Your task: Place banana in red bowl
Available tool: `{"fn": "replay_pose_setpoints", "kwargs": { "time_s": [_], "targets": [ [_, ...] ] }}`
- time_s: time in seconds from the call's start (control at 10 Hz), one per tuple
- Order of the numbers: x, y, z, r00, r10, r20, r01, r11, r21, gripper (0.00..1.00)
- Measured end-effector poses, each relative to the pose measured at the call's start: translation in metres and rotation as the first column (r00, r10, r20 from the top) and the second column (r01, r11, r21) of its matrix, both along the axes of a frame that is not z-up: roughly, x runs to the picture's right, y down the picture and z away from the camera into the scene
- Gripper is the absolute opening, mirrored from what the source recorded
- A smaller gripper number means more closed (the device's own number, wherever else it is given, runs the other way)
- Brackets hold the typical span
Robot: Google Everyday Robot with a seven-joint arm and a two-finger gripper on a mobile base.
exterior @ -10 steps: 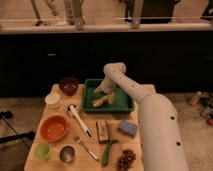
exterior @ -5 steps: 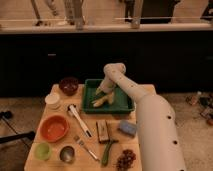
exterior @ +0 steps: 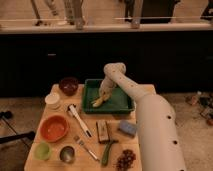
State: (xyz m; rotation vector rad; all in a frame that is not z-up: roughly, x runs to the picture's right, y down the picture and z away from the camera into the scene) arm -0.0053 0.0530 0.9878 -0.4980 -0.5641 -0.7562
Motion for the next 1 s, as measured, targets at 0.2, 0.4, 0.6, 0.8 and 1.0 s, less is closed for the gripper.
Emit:
{"fn": "replay_pose_setpoints", "kwargs": {
  "time_s": [0.2,0.4,0.6,0.8,1.0],
  "targets": [
    [-0.004,-0.009,-0.011,1.000,-0.008,-0.016,0.009,0.9998,0.020,0.00],
    [-0.006,-0.017,-0.021,0.999,-0.016,-0.028,0.017,0.9993,0.034,0.00],
    [-0.012,-0.025,-0.030,0.999,-0.029,-0.030,0.031,0.9981,0.053,0.00],
    [-0.018,-0.032,-0.038,0.999,-0.038,-0.025,0.040,0.9966,0.072,0.00],
    [-0.028,-0.037,-0.044,0.999,-0.047,-0.010,0.047,0.9947,0.092,0.00]
  ]
}}
